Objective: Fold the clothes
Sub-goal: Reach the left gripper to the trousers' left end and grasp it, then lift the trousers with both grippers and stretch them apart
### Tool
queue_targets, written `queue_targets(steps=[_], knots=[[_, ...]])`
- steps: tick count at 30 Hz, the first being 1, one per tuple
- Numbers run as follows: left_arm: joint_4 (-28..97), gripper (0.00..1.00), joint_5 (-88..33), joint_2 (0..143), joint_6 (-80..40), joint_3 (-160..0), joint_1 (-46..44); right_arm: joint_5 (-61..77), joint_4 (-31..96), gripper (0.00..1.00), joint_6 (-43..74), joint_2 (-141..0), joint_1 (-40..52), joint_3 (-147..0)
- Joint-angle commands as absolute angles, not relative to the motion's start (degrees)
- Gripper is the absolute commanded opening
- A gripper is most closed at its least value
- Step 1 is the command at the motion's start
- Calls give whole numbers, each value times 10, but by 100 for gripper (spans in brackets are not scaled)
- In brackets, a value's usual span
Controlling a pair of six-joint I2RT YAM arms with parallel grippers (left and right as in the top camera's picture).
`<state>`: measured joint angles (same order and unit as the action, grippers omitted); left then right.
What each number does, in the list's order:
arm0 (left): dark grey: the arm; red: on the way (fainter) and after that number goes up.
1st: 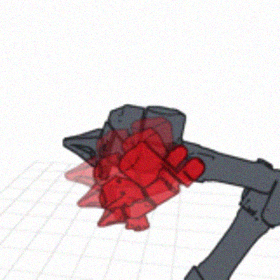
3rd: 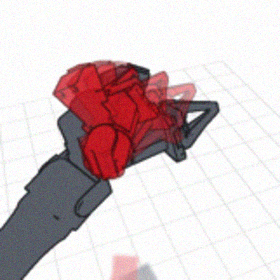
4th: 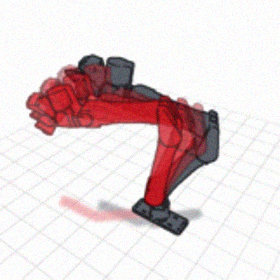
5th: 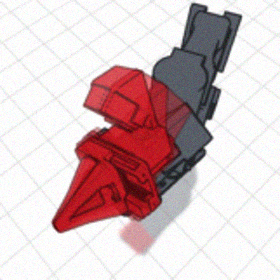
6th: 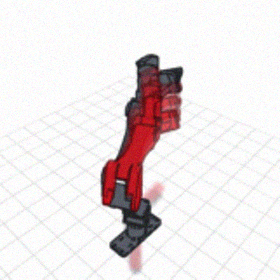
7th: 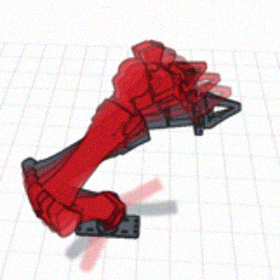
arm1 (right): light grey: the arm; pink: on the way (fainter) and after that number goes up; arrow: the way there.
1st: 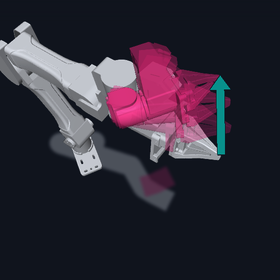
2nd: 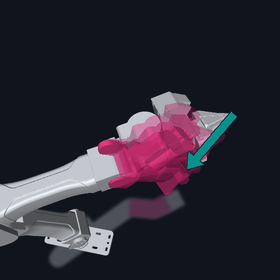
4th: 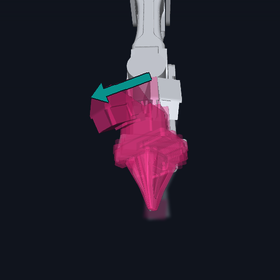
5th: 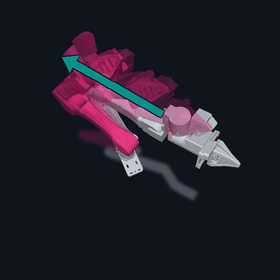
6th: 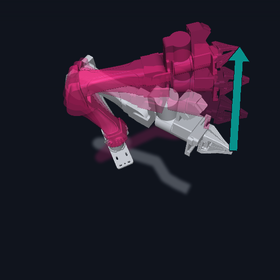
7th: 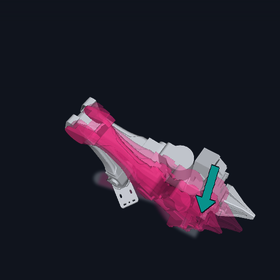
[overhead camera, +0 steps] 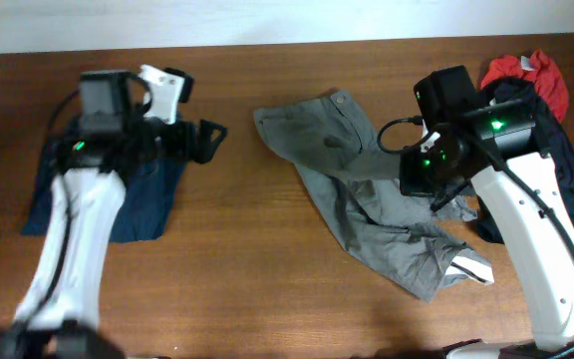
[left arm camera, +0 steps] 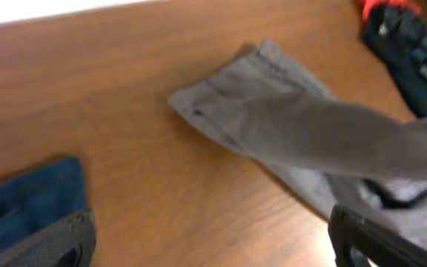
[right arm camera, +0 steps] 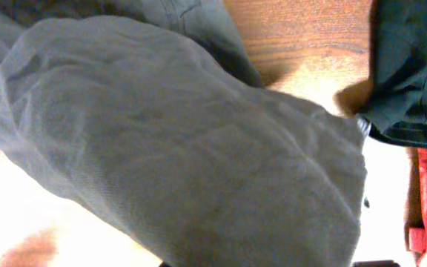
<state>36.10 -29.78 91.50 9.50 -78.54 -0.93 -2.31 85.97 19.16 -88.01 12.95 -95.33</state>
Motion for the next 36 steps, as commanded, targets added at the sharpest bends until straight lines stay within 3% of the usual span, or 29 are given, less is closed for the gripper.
queue_targets(steps=[1,9,19,23,27,34,36], knots=[[320,99,-317,977,61,-791,-25,-25,862,4,187,-877,131,-959],[132,99,-350,1118,-100,-791,-48,-26,862,4,187,-877,131,-959],[-25,99,-397,1241,-426,-791,-89,-25,862,4,187,-877,131,-959],[-30,90,-397,1247,-459,-791,-101,-25,862,4,187,-877,131,-959],[-30,69,-394,1247,-458,-791,-111,-26,860,4,187,-877,131,-959],[-30,1,-408,1247,-422,-791,-115,-48,855,4,187,-877,130,-961],[-30,0,-430,1245,-414,-791,-105,-54,855,4,189,-877,126,-968]])
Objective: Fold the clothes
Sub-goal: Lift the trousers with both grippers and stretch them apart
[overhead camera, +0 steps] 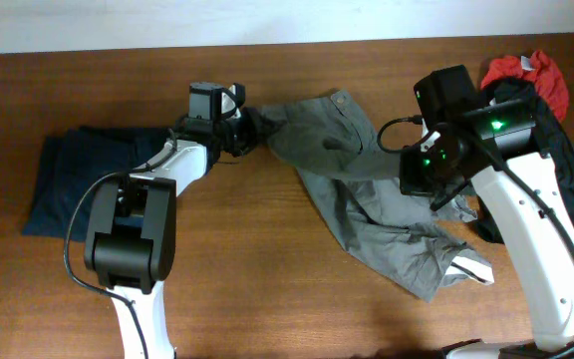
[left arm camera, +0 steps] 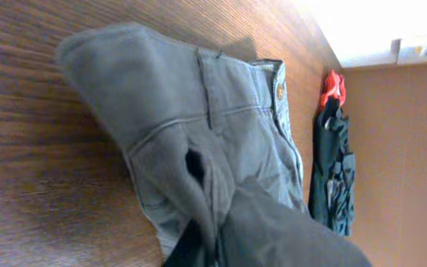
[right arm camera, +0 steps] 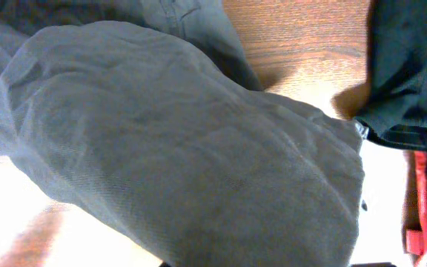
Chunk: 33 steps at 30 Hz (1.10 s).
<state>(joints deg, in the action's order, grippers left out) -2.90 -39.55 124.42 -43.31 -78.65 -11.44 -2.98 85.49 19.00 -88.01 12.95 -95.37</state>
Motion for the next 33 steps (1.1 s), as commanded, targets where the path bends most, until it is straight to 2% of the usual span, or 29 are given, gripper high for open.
queue_targets(steps=[1,7,14,25,33], knots=[[-30,1,-444,1243,-413,-791,-99,-54,855,4,190,-877,122,-974],[5,1,-513,1178,-369,-791,-50,-54,856,4,200,-875,72,-1037],[33,1,-512,971,-280,-799,-6,-57,874,4,182,-875,32,-1133],[238,1,-419,693,-131,-845,-6,-69,932,4,167,-863,29,-1310],[255,1,-411,576,-132,-863,-6,-62,973,4,165,-825,30,-1406]])
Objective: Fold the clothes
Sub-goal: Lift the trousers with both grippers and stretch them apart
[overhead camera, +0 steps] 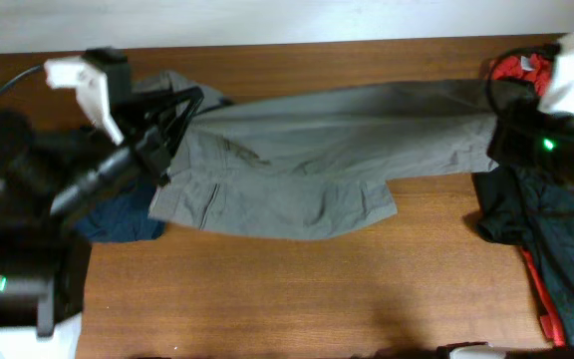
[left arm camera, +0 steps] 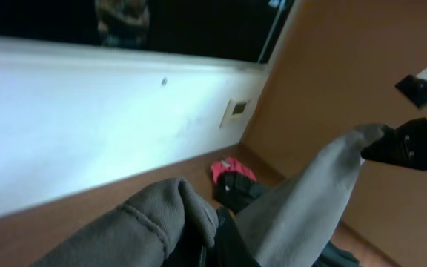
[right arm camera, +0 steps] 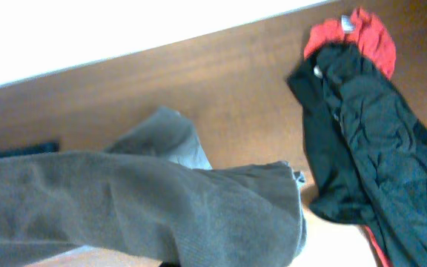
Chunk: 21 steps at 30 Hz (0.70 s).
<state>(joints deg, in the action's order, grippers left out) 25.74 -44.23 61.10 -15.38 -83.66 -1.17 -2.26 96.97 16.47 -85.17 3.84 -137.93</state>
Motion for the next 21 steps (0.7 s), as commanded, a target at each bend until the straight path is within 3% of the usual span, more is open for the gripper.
queue_targets(steps=[1,14,21], knots=[[258,1,-411,567,-134,-872,-6,-58,973,4,165,-816,30,-1412],[276,0,-432,557,-164,-990,-6,-43,969,4,165,-720,30,-1426],[225,1,-500,557,-173,-995,-6,-50,969,4,166,-707,30,-1488]])
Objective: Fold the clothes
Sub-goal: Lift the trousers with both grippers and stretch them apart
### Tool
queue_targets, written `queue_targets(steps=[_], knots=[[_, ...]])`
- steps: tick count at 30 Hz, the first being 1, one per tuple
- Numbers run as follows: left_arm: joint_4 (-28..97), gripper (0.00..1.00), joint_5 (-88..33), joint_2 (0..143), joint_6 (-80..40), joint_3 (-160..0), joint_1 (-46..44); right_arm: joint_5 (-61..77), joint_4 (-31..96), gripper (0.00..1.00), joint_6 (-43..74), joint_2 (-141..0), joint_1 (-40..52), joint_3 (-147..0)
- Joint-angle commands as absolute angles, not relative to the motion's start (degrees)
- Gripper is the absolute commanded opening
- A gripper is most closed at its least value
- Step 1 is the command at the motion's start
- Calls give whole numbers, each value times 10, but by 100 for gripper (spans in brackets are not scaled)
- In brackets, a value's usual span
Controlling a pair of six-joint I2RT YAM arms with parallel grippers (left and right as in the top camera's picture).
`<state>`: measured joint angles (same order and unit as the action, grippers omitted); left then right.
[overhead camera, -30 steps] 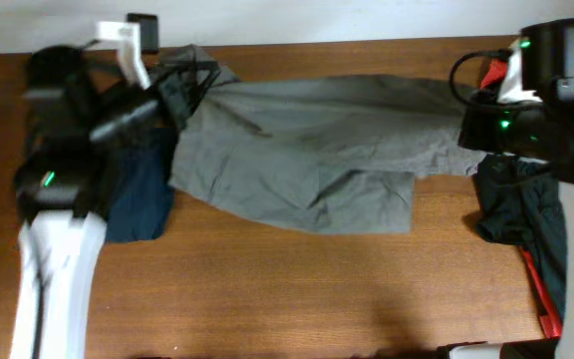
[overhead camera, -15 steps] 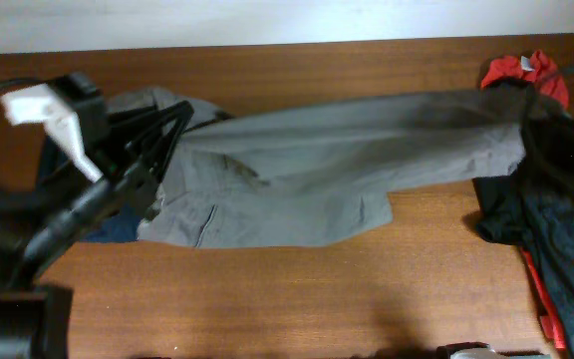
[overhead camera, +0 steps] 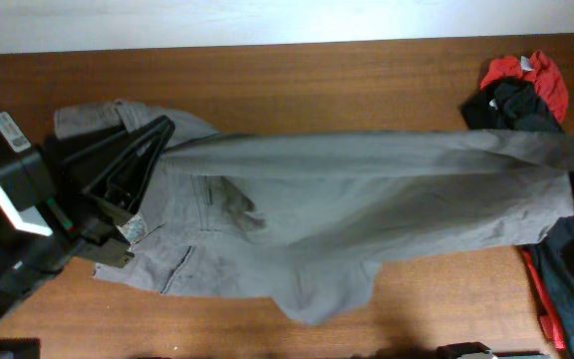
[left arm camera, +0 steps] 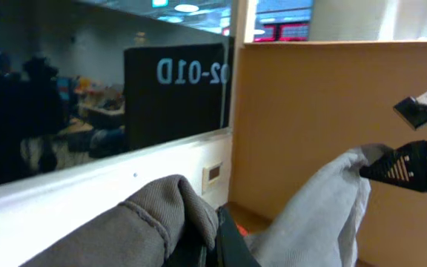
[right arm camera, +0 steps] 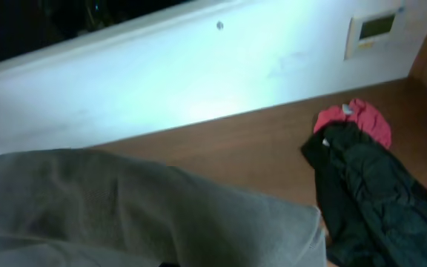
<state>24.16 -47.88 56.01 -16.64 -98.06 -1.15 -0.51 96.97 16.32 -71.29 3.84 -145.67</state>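
Note:
Grey trousers [overhead camera: 367, 189] hang stretched in the air across the whole overhead view, waistband left, leg ends right. My left gripper [overhead camera: 118, 189] is shut on the waistband; in the left wrist view its fingers [left arm camera: 212, 245] pinch the thick grey hem [left arm camera: 154, 215]. My right gripper [left arm camera: 410, 167] shows far off in that view, shut on the leg end [left arm camera: 347, 185]. It lies outside the overhead view. In the right wrist view grey cloth [right arm camera: 124, 208] covers the jaws.
A pile of red [overhead camera: 526, 75] and black clothes [overhead camera: 511, 105] lies at the table's back right, also seen in the right wrist view as a pile [right arm camera: 362, 170]. More dark cloth [overhead camera: 566, 299] lies at the right front. The brown table [overhead camera: 317, 70] runs under the trousers.
Both grippers have risen with the trousers, which now look larger in the overhead view. The right gripper has left that view. Both wrist cameras now face the wall.
The trousers lay crumpled on the table with my right gripper on a leg and the left arm over a blue garment. Then the left gripper was at the waistband. Then the trousers hung stretched between both grippers, and now hang higher.

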Motion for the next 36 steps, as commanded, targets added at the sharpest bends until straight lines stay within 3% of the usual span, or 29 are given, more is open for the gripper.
queue_targets(steps=[1,12,20,24,30,33,36], knots=[[225,1,-500,557,-173,-997,-6,-48,970,4,166,-707,30,-1498],[254,0,-486,583,-172,-998,-6,-39,973,4,165,-716,30,-1517],[232,1,-444,693,-158,-998,-6,-39,943,4,149,-808,30,-1501],[70,0,-478,808,-153,-1002,-6,-39,830,4,100,-904,29,-1501],[-188,0,-572,989,-330,-1123,-6,-35,634,4,83,-994,3,-1501],[-160,0,-641,1036,-338,-1211,-6,-32,633,4,69,-989,-12,-1501],[-24,0,-678,1044,-277,-1246,-6,-32,670,4,39,-975,-16,-1501]])
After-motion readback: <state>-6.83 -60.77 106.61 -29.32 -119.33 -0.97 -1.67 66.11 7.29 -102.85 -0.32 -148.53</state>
